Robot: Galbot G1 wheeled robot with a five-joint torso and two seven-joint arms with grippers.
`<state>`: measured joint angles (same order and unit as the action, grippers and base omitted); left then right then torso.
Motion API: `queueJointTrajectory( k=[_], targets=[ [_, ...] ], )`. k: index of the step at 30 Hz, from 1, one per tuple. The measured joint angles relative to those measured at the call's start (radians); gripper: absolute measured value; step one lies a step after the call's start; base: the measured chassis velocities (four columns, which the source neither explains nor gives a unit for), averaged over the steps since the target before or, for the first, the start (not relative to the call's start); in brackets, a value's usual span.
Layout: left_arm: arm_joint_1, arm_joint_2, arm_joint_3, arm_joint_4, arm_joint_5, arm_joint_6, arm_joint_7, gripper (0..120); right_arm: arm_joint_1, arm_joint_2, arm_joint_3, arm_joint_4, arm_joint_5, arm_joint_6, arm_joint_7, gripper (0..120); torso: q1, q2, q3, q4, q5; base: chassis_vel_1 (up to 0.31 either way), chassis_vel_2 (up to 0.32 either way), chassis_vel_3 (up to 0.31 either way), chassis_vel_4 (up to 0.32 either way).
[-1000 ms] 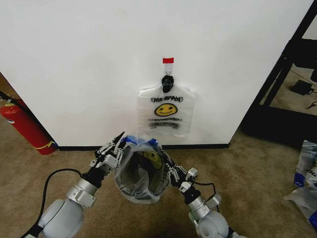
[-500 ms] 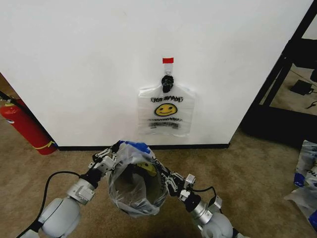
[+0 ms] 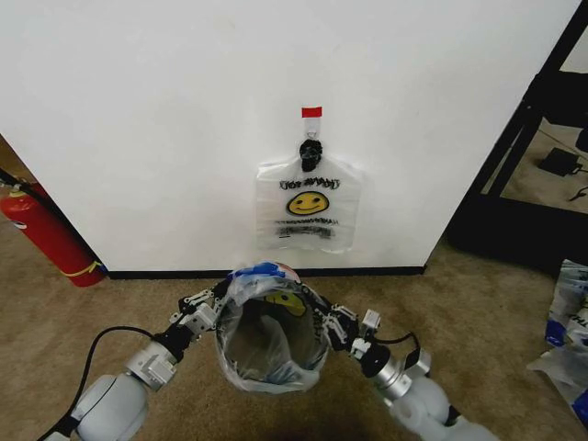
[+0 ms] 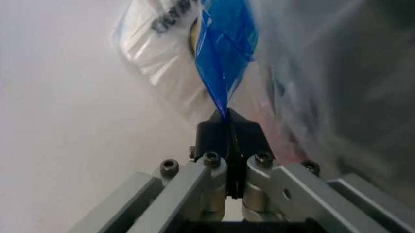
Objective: Pick up the garbage bag from the wall and place it over the trash bin.
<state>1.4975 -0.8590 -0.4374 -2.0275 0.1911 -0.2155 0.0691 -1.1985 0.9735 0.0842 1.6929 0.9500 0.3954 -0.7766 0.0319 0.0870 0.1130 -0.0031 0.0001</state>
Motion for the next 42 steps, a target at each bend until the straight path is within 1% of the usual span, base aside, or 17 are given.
queueJointTrajectory(
  k=[3,9,13,14,20,21,25,26,27,28,31,34,35,36,38,40,42],
  targets=[
    [-0.001,0.001,0.004,0.011,0.001,-0.019,0.023,0,0.010,-0.030,0.032,-0.016,0.034,-0.070,-0.102,1,0.000,0.000,0.000,0.0000,0.0000,0.000,0.000,0.000,0.000],
    [0.003,-0.005,0.007,0.029,0.013,-0.040,0.039,0,0.015,-0.052,0.072,-0.043,0.057,-0.118,-0.207,1,0.000,0.000,0.000,-0.0001,0.0000,0.000,0.000,0.000,0.000],
    [0.004,-0.008,0.007,0.032,0.017,-0.048,0.040,0,0.015,-0.054,0.080,-0.047,0.061,-0.119,-0.211,1,0.000,0.000,0.000,-0.0001,0.0000,0.000,0.000,0.000,0.000],
    [0.010,-0.011,0.006,0.031,0.022,-0.053,0.038,1,0.015,-0.049,0.082,-0.047,0.064,-0.106,-0.182,1,0.000,0.000,0.000,-0.0001,0.0000,0.000,0.000,0.000,0.000],
    [0.031,-0.023,0.002,0.020,0.034,-0.056,0.026,25,0.015,-0.016,0.066,-0.040,0.091,-0.054,-0.058,1,0.000,0.000,0.000,0.0000,-0.0001,0.000,0.000,0.000,0.000],
    [0.031,-0.023,0.002,0.020,0.034,-0.056,0.026,25,0.015,-0.016,0.066,-0.040,0.091,-0.054,-0.058,1,0.000,0.000,0.000,0.0000,-0.0001,0.000,0.000,0.000,0.000],
    [0.037,-0.028,-0.005,0.032,0.040,-0.064,0.018,43,0.006,0.005,0.048,-0.020,0.134,-0.033,0.010,1,0.000,0.000,0.000,0.0000,0.0000,0.000,0.000,0.000,0.000],
    [0.037,-0.028,-0.006,0.035,0.041,-0.065,0.014,43,0.005,0.007,0.047,-0.017,0.139,-0.029,0.020,1,0.000,0.000,0.000,-0.0001,-0.0001,0.000,0.000,0.000,0.000],
    [0.036,-0.033,-0.011,0.049,0.048,-0.067,-0.007,50,0.004,0.016,0.043,-0.006,0.157,-0.013,0.062,1,0.000,0.000,0.000,-0.0001,-0.0001,0.000,0.000,0.000,0.000],
    [0.036,-0.033,-0.011,0.049,0.048,-0.067,-0.007,50,0.004,0.016,0.043,-0.006,0.157,-0.013,0.062,1,0.000,0.000,0.000,-0.0001,-0.0001,0.000,0.000,0.000,0.000],
    [0.033,-0.058,-0.021,0.076,0.046,-0.037,-0.087,64,0.002,0.040,0.034,0.014,0.175,0.034,0.171,1,0.000,0.000,0.000,0.0000,-0.0002,0.000,0.000,0.000,0.000],
    [0.035,-0.097,-0.029,0.090,-0.013,0.012,-0.166,73,-0.007,0.070,0.030,0.028,0.177,0.071,0.257,1,0.000,0.000,0.000,0.0000,-0.0002,0.000,0.000,0.000,0.000],
    [0.039,-0.114,-0.032,0.092,-0.056,0.029,-0.194,79,-0.012,0.083,0.029,0.033,0.177,0.080,0.281,1,0.000,0.000,0.000,-0.0001,-0.0002,0.000,0.000,0.000,0.000],
    [0.039,-0.114,-0.032,0.092,-0.056,0.029,-0.194,79,-0.012,0.083,0.029,0.033,0.177,0.080,0.281,1,0.000,0.000,0.000,-0.0001,-0.0002,0.000,0.000,0.000,0.000],
    [0.053,-0.134,-0.029,0.092,-0.133,0.036,-0.225,86,-0.020,0.105,0.027,0.043,0.177,0.095,0.330,1,0.000,0.000,0.000,-0.0001,-0.0003,0.000,0.000,0.000,0.000],
    [0.082,-0.141,-0.010,0.084,-0.277,0.019,-0.231,96,-0.025,0.136,0.021,0.056,0.191,0.113,0.405,1,0.000,0.000,0.000,0.0001,-0.0003,0.000,0.000,0.000,0.000],
    [0.102,-0.139,0.008,0.080,-0.414,-0.020,-0.194,99,-0.027,0.161,0.017,0.062,0.207,0.117,0.463,1,0.000,0.000,0.000,0.0000,0.0000,0.000,0.000,0.000,0.000]
  ],
)
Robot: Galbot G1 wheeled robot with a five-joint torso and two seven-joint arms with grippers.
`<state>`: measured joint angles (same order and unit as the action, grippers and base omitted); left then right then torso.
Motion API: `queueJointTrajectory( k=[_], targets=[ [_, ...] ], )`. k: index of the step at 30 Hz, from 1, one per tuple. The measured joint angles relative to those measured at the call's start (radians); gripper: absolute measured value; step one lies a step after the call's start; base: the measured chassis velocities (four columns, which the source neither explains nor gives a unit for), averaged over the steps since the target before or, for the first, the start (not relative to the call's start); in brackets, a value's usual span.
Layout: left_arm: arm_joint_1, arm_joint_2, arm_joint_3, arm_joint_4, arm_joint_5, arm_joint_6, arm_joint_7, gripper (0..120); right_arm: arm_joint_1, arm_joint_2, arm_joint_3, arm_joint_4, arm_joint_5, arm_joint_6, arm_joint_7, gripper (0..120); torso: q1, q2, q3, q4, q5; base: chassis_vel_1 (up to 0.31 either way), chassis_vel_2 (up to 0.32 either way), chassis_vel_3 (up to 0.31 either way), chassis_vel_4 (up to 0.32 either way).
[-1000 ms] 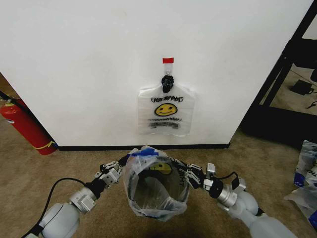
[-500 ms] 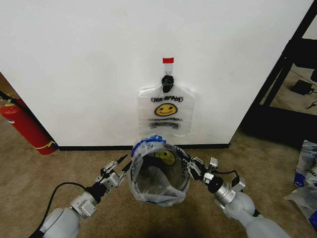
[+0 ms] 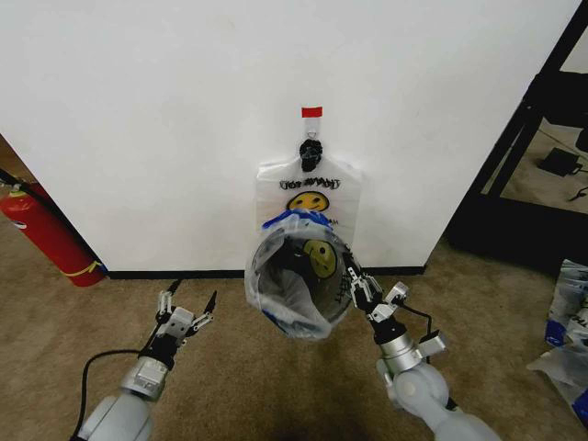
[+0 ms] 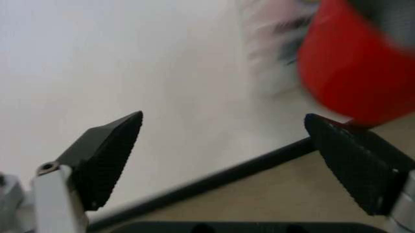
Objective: Pick up the garbage bag from the wall and place it over the trash bin.
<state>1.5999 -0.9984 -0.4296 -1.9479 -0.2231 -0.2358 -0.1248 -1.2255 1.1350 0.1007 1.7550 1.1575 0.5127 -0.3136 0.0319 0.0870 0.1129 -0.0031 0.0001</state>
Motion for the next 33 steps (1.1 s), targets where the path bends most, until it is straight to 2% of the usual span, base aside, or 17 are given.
queueJointTrajectory(
  k=[2,3,5,7,10,11,13,16,17,20,23,28,33],
  targets=[
    [0.016,0.002,0.020,0.014,-0.110,-0.067,0.093,100,0.002,0.021,-0.003,0.001,0.014,-0.001,0.049,1,0.000,0.000,0.000,-0.0002,-0.0001,0.000,0.000,0.000,0.000],
    [0.016,0.002,0.020,0.014,-0.110,-0.067,0.093,100,0.002,0.021,-0.003,0.001,0.014,-0.001,0.049,1,0.000,0.000,0.000,-0.0002,-0.0001,0.000,0.000,0.000,0.000],
    [0.023,0.002,0.029,0.033,-0.136,-0.110,0.167,100,0.007,0.029,-0.005,0.005,0.022,-0.006,0.076,1,0.000,0.000,0.000,-0.0002,-0.0001,0.000,0.000,0.000,0.000],
    [0.028,-0.007,0.042,0.077,-0.134,-0.193,0.351,100,0.021,0.035,-0.012,0.019,0.041,-0.026,0.122,1,0.000,0.000,0.000,0.0000,-0.0003,0.000,0.000,0.000,0.000],
    [0.025,-0.021,0.054,0.085,-0.151,-0.220,0.472,100,0.031,0.035,-0.016,0.026,0.062,-0.042,0.143,1,0.000,0.000,0.000,0.0002,-0.0003,0.000,0.000,0.000,0.000],
    [0.025,-0.021,0.054,0.085,-0.151,-0.220,0.472,100,0.031,0.035,-0.016,0.026,0.062,-0.042,0.143,1,0.000,0.000,0.000,0.0002,-0.0003,0.000,0.000,0.000,0.000],
    [0.010,-0.039,0.074,0.066,-0.223,-0.220,0.530,100,0.036,0.035,-0.019,0.033,0.091,-0.062,0.152,1,0.000,0.000,0.000,0.0000,-0.0003,0.000,0.000,0.000,0.000],
    [-0.005,-0.049,0.095,0.038,-0.301,-0.185,0.535,100,0.032,0.034,-0.024,0.035,0.108,-0.081,0.152,1,0.000,0.000,0.000,-0.0001,0.0001,0.000,0.000,0.000,0.000],
    [-0.021,-0.056,0.104,0.016,-0.363,-0.148,0.523,100,0.023,0.034,-0.029,0.035,0.109,-0.085,0.151,1,0.000,0.000,0.000,-0.0001,-0.0002,0.000,0.000,0.000,0.000],
    [-0.029,-0.059,0.107,0.001,-0.399,-0.120,0.509,100,0.016,0.035,-0.031,0.033,0.109,-0.085,0.148,1,0.000,0.000,0.000,-0.0002,0.0000,0.000,0.000,0.000,0.000],
    [-0.036,-0.058,0.115,-0.032,-0.464,-0.052,0.472,100,0.011,0.035,-0.032,0.025,0.106,-0.086,0.138,1,0.000,0.000,0.000,-0.0002,0.0000,0.000,0.000,0.000,0.000],
    [-0.038,-0.058,0.122,-0.038,-0.476,-0.017,0.460,98,0.012,0.038,-0.032,0.023,0.103,-0.086,0.133,1,0.000,0.000,0.000,-0.0001,0.0000,0.000,0.000,0.000,0.000],
    [-0.040,-0.056,0.130,-0.027,-0.441,-0.002,0.466,93,0.018,0.039,-0.037,0.027,0.095,-0.087,0.123,1,0.000,0.000,0.000,0.0000,-0.0002,0.000,0.000,0.000,0.000]
  ],
)
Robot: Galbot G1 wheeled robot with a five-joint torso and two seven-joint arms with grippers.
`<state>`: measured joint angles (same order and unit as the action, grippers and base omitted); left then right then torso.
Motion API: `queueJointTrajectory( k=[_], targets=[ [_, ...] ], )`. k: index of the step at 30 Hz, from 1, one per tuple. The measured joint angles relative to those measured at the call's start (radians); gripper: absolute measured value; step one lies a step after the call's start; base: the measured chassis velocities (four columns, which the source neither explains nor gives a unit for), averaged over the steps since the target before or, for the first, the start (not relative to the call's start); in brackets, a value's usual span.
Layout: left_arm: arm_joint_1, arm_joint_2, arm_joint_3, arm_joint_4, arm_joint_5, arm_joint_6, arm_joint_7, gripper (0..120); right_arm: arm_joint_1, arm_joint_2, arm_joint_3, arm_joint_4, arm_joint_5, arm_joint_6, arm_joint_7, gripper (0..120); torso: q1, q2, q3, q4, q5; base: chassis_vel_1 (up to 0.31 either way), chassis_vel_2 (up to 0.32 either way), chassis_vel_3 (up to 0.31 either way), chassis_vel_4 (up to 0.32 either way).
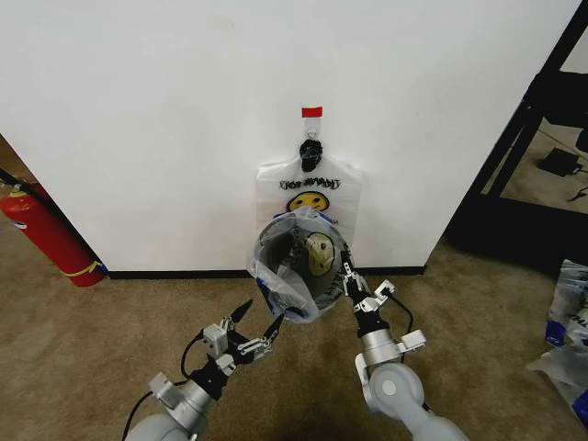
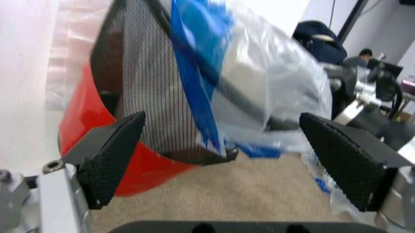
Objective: Pick up the garbage bag from the wall and place it over the trash bin.
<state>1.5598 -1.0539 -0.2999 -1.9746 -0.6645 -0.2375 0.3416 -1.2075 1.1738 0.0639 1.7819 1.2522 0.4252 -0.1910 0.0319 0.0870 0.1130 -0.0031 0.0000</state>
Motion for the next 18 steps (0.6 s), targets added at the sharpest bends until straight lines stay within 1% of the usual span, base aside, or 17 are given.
queueJointTrajectory(
  k=[1,4,5,6,8,9,10,11,12,13,14,16,17,18],
  targets=[
    [0.000,0.000,0.000,0.000,0.000,0.000,0.000,93,0.000,0.000,0.000,0.000,0.000,0.000,0.000,1,0.000,0.000,0.000,0.0000,0.0000,0.000,0.000,0.000,0.000],
    [-0.006,-0.002,0.001,0.008,0.016,-0.001,0.005,83,0.000,0.003,-0.003,0.000,-0.007,-0.001,-0.003,1,0.000,0.000,0.000,0.0000,0.0000,0.000,0.000,0.000,0.000],
    [-0.007,-0.002,0.002,0.009,0.018,-0.001,0.005,81,-0.001,0.003,-0.004,0.000,-0.009,-0.001,-0.005,1,0.000,0.000,0.000,0.0000,0.0000,0.000,0.000,0.000,0.000],
    [-0.009,-0.003,0.002,0.009,0.019,-0.001,0.005,75,-0.001,0.004,-0.005,0.001,-0.012,-0.001,-0.006,1,0.000,0.000,0.000,0.0000,0.0000,0.000,0.000,0.000,0.000],
    [-0.010,-0.003,0.003,0.010,0.020,-0.001,0.004,68,-0.003,0.004,-0.007,0.002,-0.015,-0.001,-0.007,1,0.000,0.000,0.000,0.0000,0.0000,0.000,0.000,0.000,0.000],
    [-0.010,-0.003,0.003,0.010,0.020,-0.001,0.004,68,-0.003,0.004,-0.007,0.002,-0.015,-0.001,-0.007,1,0.000,0.000,0.000,0.0000,0.0000,0.000,0.000,0.000,0.000],
    [-0.010,-0.003,0.003,0.010,0.020,0.000,0.004,62,-0.004,0.004,-0.008,0.004,-0.018,-0.001,-0.010,1,0.000,0.000,0.000,-0.0001,0.0000,0.000,0.000,0.000,0.000],
    [-0.010,-0.003,0.003,0.010,0.020,0.001,0.004,59,-0.004,0.004,-0.008,0.005,-0.019,-0.001,-0.010,1,0.000,0.000,0.000,-0.0001,0.0000,0.000,0.000,0.000,0.000],
    [-0.010,-0.003,0.004,0.009,0.022,0.003,0.006,52,-0.005,0.004,-0.009,0.006,-0.023,-0.001,-0.011,1,0.000,0.000,0.000,0.0000,0.0001,0.000,0.000,0.000,0.000],
    [-0.011,-0.003,0.004,0.009,0.024,0.004,0.006,50,-0.005,0.004,-0.008,0.006,-0.024,-0.001,-0.011,1,0.000,0.000,0.000,0.0000,0.0000,0.000,0.000,0.000,0.000],
    [-0.011,-0.003,0.004,0.009,0.026,0.004,0.008,45,-0.005,0.004,-0.008,0.008,-0.026,-0.001,-0.012,1,0.000,0.000,0.000,-0.0001,0.0000,0.000,0.000,0.000,0.000],
    [-0.011,-0.003,0.004,0.010,0.029,0.004,0.011,38,-0.005,0.004,-0.007,0.011,-0.028,-0.001,-0.012,1,0.000,0.000,0.000,-0.0001,0.0000,0.000,0.000,0.000,0.000],
    [-0.011,-0.003,0.004,0.010,0.029,0.004,0.011,38,-0.005,0.004,-0.007,0.011,-0.028,-0.001,-0.012,1,0.000,0.000,0.000,-0.0001,0.0000,0.000,0.000,0.000,0.000],
    [-0.010,-0.003,0.003,0.011,0.031,0.003,0.014,32,-0.005,0.004,-0.006,0.012,-0.028,-0.001,-0.012,1,0.000,0.000,0.000,-0.0001,0.0000,0.000,0.000,0.000,0.000]
  ],
)
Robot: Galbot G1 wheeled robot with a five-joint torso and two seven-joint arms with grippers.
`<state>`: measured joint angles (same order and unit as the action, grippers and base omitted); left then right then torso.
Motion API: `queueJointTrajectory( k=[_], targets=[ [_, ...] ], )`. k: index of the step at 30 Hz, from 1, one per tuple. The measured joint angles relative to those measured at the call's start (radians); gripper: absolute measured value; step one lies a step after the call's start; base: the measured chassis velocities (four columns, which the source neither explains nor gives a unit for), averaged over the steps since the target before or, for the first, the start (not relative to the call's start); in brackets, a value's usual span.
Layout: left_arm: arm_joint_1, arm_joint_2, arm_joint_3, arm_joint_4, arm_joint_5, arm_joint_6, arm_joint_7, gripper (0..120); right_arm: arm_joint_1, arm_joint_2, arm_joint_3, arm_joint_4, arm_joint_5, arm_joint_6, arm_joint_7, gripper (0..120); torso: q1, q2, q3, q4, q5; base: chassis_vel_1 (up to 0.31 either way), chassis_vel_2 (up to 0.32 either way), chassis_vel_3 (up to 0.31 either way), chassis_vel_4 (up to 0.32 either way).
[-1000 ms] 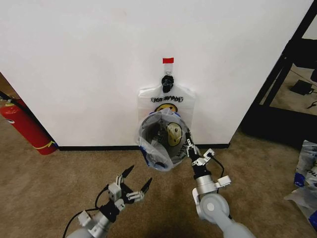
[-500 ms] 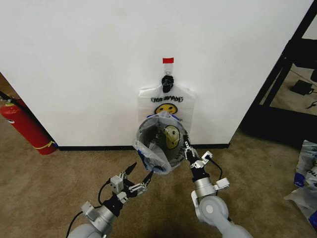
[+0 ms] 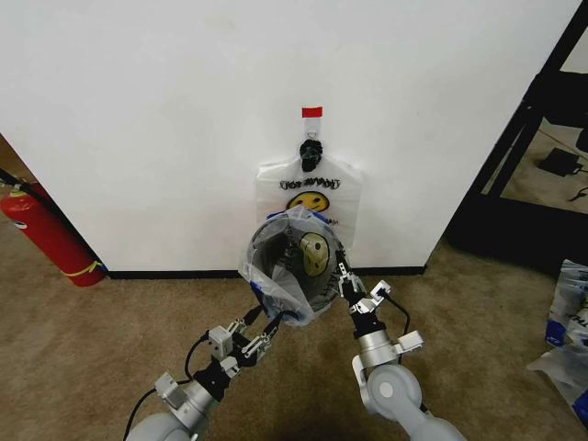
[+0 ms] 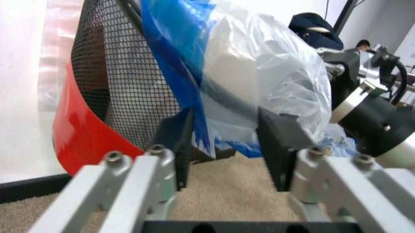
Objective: Pick up the garbage bag from the wall and place it over the trash bin.
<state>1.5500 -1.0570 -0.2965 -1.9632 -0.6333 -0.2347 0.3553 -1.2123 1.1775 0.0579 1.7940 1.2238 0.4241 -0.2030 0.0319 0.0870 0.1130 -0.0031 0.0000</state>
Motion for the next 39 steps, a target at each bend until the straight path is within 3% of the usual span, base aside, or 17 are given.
queueJointTrajectory(
  k=[6,9,16,22,29,39],
  targets=[
    [0.002,-0.003,-0.001,0.002,0.012,-0.003,0.010,7,-0.003,0.002,0.002,0.009,-0.004,0.000,-0.001,1,0.000,0.000,0.000,0.0000,-0.0001,0.000,0.000,0.000,0.000],
    [0.001,-0.005,0.000,0.003,0.017,-0.005,0.011,0,-0.005,0.003,0.002,0.012,-0.004,0.000,-0.001,1,0.000,0.000,0.000,-0.0001,0.0001,0.000,0.000,0.000,0.000],
    [-0.009,-0.020,0.003,0.028,0.088,-0.016,-0.044,0,-0.014,0.010,0.002,0.022,-0.004,0.000,0.000,1,0.000,0.000,0.000,0.0000,0.0000,0.000,0.000,0.000,0.000],
    [-0.020,-0.029,0.001,0.061,0.216,-0.027,-0.156,0,-0.026,0.013,-0.007,0.046,0.001,-0.001,0.006,1,0.000,0.000,0.000,0.0000,0.0000,0.000,0.000,0.000,0.000],
    [-0.028,-0.034,-0.004,0.081,0.270,-0.022,-0.252,0,-0.034,0.006,-0.023,0.053,-0.001,-0.004,0.005,1,0.000,0.000,0.000,0.0000,0.0000,0.000,0.000,0.000,0.000],
    [-0.001,-0.022,-0.013,0.075,0.298,0.007,-0.259,0,-0.031,0.009,-0.033,0.048,-0.016,-0.004,0.002,1,0.000,0.000,0.000,0.0000,-0.0001,0.000,0.000,0.000,0.000]
  ],
)
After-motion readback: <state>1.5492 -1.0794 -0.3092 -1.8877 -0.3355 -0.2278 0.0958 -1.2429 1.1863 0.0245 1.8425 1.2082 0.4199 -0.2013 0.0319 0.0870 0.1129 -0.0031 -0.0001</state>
